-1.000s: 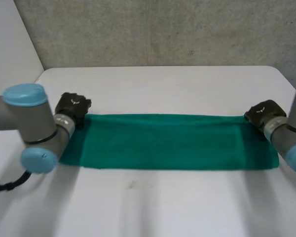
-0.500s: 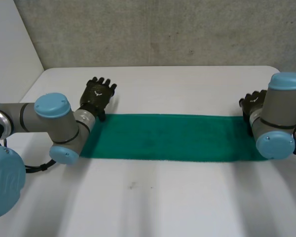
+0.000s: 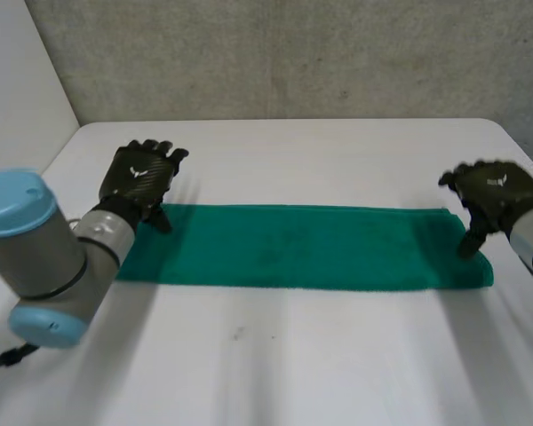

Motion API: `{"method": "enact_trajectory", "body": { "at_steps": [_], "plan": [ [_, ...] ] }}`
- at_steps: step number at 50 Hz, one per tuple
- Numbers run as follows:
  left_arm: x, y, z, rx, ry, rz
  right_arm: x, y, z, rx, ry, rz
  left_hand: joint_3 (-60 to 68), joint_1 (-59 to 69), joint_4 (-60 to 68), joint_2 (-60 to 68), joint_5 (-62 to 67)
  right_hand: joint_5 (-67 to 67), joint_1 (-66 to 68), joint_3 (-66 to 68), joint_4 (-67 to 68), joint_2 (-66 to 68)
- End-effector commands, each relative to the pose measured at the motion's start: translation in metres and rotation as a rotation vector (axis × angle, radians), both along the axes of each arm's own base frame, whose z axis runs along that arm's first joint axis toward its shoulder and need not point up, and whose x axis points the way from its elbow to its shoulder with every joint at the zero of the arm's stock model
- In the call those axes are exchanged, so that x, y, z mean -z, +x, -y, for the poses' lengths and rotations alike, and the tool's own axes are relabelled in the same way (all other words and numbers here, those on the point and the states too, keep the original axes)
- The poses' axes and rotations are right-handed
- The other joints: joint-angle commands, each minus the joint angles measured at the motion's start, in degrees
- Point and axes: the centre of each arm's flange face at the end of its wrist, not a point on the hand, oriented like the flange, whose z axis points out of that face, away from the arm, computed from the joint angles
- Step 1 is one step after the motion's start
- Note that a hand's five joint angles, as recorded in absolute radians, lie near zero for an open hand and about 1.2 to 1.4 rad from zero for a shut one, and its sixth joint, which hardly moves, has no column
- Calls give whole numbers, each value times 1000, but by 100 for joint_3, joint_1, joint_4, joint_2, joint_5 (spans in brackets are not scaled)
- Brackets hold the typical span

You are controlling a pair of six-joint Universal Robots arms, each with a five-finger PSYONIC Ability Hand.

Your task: Fold the towel.

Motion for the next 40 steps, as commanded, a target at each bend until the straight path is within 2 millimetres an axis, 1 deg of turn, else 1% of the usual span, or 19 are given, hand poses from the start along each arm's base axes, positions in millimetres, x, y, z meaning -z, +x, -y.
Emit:
{"method": "enact_trajectory", "body": {
  "at_steps": [1, 3, 5, 6, 13, 15, 16, 17, 18, 22, 23, 26, 30, 32, 33, 36, 38, 39, 40],
  "plan": [
    [3, 11, -20, -17, 100, -125, 29, -19, -5, 29, 96, 3, -226, -94, -168, -164, -267, 1059, 1256, 1201, 1097, 1137],
    [6, 12, -22, -21, 115, -132, 45, -21, 0, 30, 115, -18, -226, -94, -168, -164, -267, 1531, 1729, 1673, 1569, 1609],
    [9, 14, -23, -23, 127, -133, 50, -22, 2, 33, 122, -27, -226, -94, -168, -164, -267, 1666, 1863, 1808, 1703, 1744],
    [11, 14, -25, -24, 133, -131, 62, -24, 7, 36, 132, -53, -226, -94, -168, -164, -267, 2067, 2264, 2209, 2104, 2145],
    [13, 16, -26, -31, 140, -128, 79, -33, 16, 47, 150, -98, -226, -94, -168, -164, -267, 2777, 2974, 2919, 2814, 2855],
    [13, 16, -26, -34, 142, -129, 84, -36, 21, 54, 146, -98, -226, -94, -168, -164, -267, 3999, 4197, 4141, 4037, 4077],
    [13, 17, -25, -37, 141, -129, 85, -37, 23, 56, 143, -98, -226, -94, -168, -164, -267, 4888, 5085, 5030, 4925, 4966],
    [14, 18, -24, -40, 144, -128, 86, -38, 25, 61, 139, -98, -226, -94, -168, -164, -267, 6212, 6410, 6354, 6250, 6290],
    [14, 19, -24, -42, 144, -129, 85, -42, 30, 75, 121, -99, -226, -94, -168, -164, -267, 6619, 6817, 6761, 6657, 6697],
    [14, 19, -24, -43, 142, -129, 81, -56, 39, 136, 81, -110, -226, -94, -168, -164, -267, 6623, 6821, 6765, 6661, 6701],
    [14, 19, -25, -44, 145, -128, 78, -61, 42, 156, 65, -114, -226, -94, -168, -164, -267, 6623, 6821, 6765, 6661, 6701],
    [14, 20, -25, -45, 145, -128, 56, -80, 53, 248, -20, -148, -226, -94, -168, -164, -267, 6623, 6821, 6765, 6661, 6701],
    [10, 21, -27, -46, 136, -131, 43, -101, 61, 297, -58, -206, -226, -94, -168, -164, -267, 6623, 6821, 6765, 6661, 6701],
    [7, 21, -27, -47, 128, -134, 38, -120, 71, 320, -82, -301, -226, -94, -168, -164, -267, 6623, 6821, 6765, 6661, 6701],
    [7, 21, -27, -47, 128, -134, 36, -123, 72, 324, -90, -327, -226, -94, -168, -164, -267, 6623, 6821, 6765, 6661, 6701],
    [4, 22, -26, -49, 120, -137, 28, -125, 78, 303, -127, -421, -226, -94, -168, -164, -267, 6623, 6821, 6765, 6661, 6701],
    [4, 22, -27, -49, 120, -137, 24, -120, 79, 280, -145, -442, -226, -94, -168, -164, -267, 6623, 6821, 6765, 6661, 6701],
    [4, 22, -27, -49, 120, -137, 22, -114, 78, 262, -159, -445, -226, -94, -168, -164, -267, 6623, 6821, 6765, 6661, 6701],
    [4, 23, -28, -49, 123, -136, 16, -92, 77, 211, -193, -427, -226, -94, -168, -164, -267, 6623, 6821, 6765, 6661, 6701]
  ]
}}
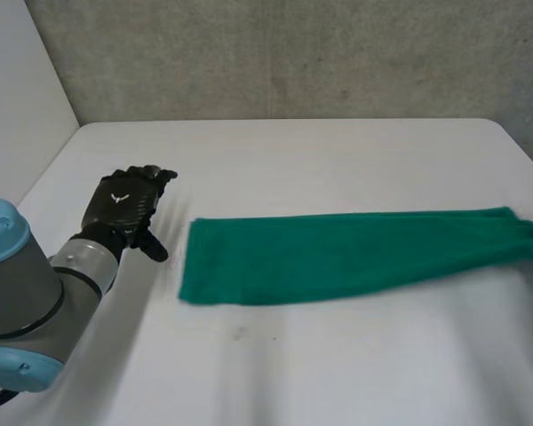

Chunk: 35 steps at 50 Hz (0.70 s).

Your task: Fold the towel.

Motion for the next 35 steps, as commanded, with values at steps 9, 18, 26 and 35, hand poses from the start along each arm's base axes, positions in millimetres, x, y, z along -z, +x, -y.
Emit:
{"method": "enact_trajectory", "body": {
  "at_steps": [9, 18, 26, 35],
  "plan": [
    [-9, 2, -3, -5, -21, -8, -61, 179, -37, -543, -226, 14, -226, -94, -168, -164, -267, 1373, 2498, 1231, 1186, 1244],
    [-10, 5, -1, -15, -26, -9, -23, 312, -137, -1082, -170, 73, -226, -94, -168, -164, -267, 1373, 2498, 1231, 1186, 1244],
    [-9, 5, -1, -12, -21, -8, 42, 350, -184, -1246, -26, 30, -226, -94, -168, -164, -267, 1373, 2498, 1231, 1186, 1244],
    [-15, -12, -6, 40, -48, -26, 14, 338, -161, -1082, -61, 83, -226, -94, -168, -164, -267, -5627, -4502, -5769, -5814, -5756]
  ]
}}
